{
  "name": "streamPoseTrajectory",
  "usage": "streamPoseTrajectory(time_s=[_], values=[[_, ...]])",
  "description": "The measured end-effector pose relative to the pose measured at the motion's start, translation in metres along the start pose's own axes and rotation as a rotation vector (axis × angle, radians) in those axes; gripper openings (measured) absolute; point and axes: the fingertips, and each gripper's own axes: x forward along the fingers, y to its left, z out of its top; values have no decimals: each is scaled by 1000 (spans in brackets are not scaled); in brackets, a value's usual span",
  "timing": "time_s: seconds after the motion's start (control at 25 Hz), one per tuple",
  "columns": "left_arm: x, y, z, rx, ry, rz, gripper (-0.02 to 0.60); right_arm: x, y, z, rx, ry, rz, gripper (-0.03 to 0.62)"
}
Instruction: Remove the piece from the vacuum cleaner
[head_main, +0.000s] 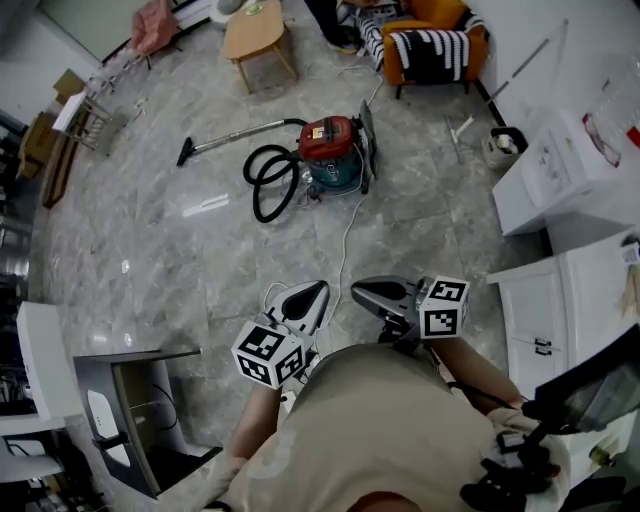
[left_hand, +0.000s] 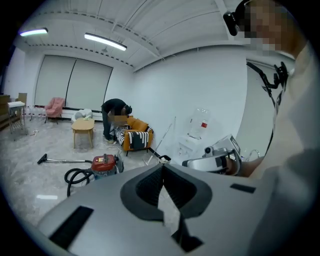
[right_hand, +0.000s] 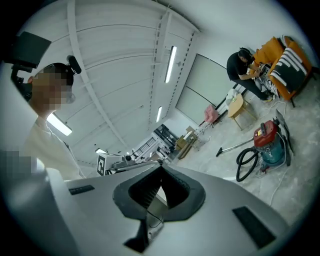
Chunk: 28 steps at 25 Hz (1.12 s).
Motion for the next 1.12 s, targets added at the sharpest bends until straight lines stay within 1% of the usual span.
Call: streamPoseTrajectory(time_s=[0.12, 0.28, 0.52, 0.56, 0.6, 0.72, 0.76, 0.8, 0.92, 1.0, 1.12], values=[[32, -8, 16, 17, 1, -4, 3, -19, -15, 22, -37, 0, 20, 2], [69, -13, 31, 35, 6, -5, 3, -34, -35, 38, -91, 43, 24, 2], [104, -18, 41, 35, 25, -17, 3, -53, -50, 59, -120, 35, 26, 2], [108, -17, 42, 46, 31, -11, 3, -54, -51, 60, -124, 35, 31, 2], [111, -16, 43, 74, 42, 2, 3, -55, -51, 61, -127, 39, 35, 2], [123, -11, 41, 203, 94, 46, 3, -54, -59, 62, -129, 58, 30, 2], [127, -10, 41, 220, 102, 48, 3, -54, -62, 63, -132, 61, 24, 2], [131, -9, 42, 217, 99, 41, 2, -55, -65, 64, -135, 62, 16, 2], [140, 0, 48, 183, 79, 23, 3, -55, -78, 69, -134, 69, -35, 2], [143, 10, 54, 206, 70, 40, 2, -52, -88, 72, -138, 80, -72, 2], [148, 32, 65, 232, 26, 64, 2, -46, -102, 77, -139, 94, -123, 2]])
